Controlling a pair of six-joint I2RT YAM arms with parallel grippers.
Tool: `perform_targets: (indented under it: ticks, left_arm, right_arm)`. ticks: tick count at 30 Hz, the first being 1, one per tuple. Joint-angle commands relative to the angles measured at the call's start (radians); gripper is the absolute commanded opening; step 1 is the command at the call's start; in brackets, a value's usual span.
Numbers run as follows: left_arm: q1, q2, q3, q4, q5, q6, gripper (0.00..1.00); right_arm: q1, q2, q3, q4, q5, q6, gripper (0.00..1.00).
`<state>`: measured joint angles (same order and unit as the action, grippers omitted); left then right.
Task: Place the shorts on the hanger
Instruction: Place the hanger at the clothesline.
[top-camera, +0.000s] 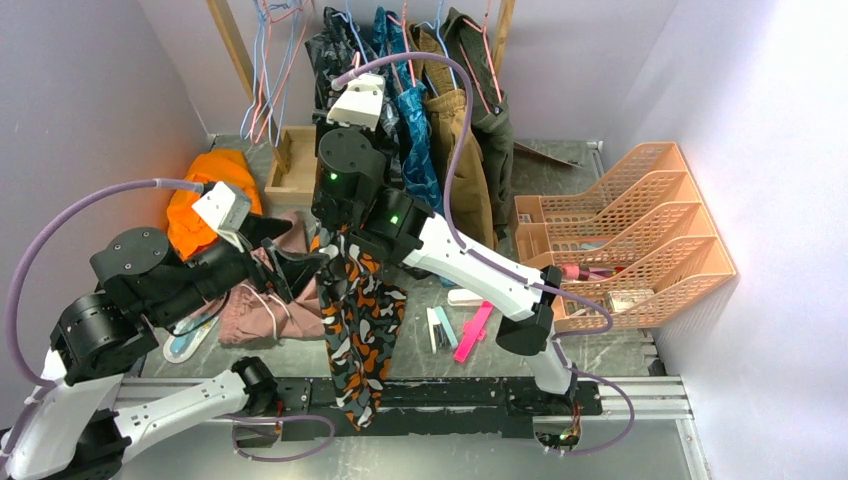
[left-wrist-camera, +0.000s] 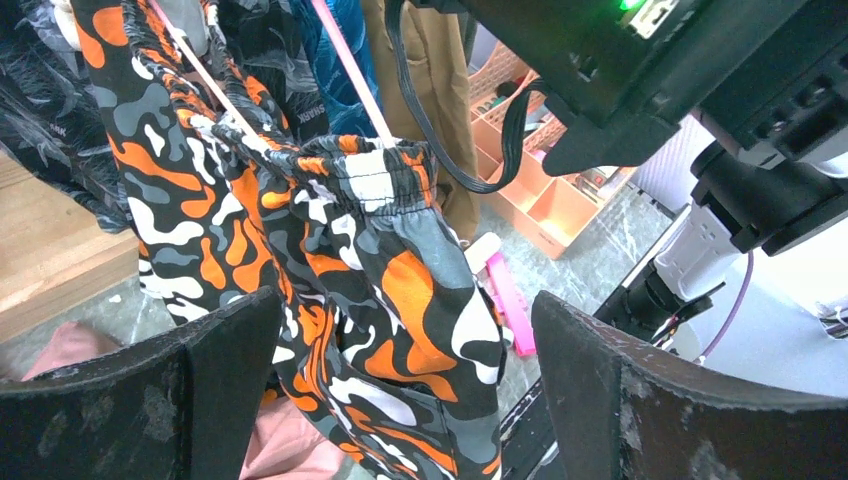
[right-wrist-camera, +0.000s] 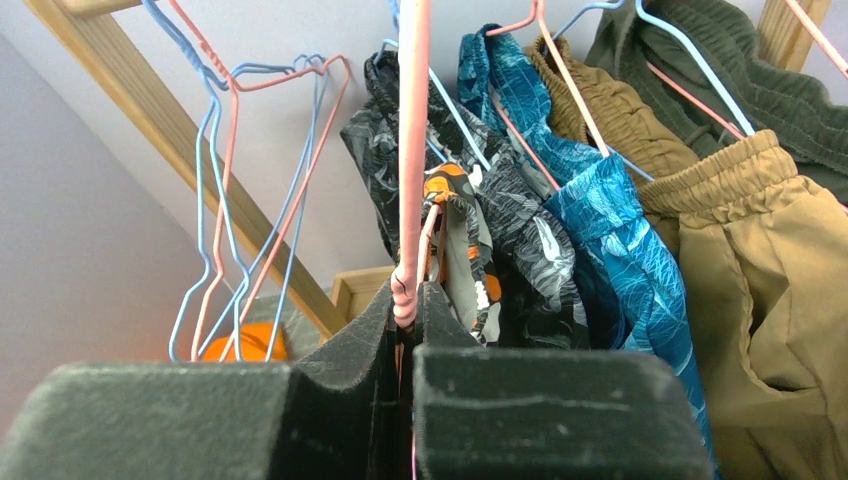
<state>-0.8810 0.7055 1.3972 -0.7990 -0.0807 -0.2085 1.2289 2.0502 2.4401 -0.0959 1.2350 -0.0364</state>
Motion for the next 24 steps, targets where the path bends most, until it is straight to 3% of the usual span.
perform_targets:
  ticks: [1,10,22,24]
  left_arm:
    - [-0.004,-0.009,0.026,-0.012,0.062,0.030,0.98]
    - [-0.005,0.066,0.029,0.040,0.131,0.026,0.98]
    - [-0.004,0.110,0.007,0.039,-0.077,0.054,0.99]
    - [-0.004,0.108,-0.004,0.038,-0.091,0.060,0.94]
  right_arm:
    - [-0.004,-0.019,0.028,0.005,-0.002,0.026,0.00]
    - [0.000,-0.002,0.043,0.009,0.004,0.027,0.00]
    - [0.002,-0.010,0.028,0.011,-0.002,0.035,0.00]
    - [0.004,-0.011,0.028,0.007,-0.004,0.041,0.00]
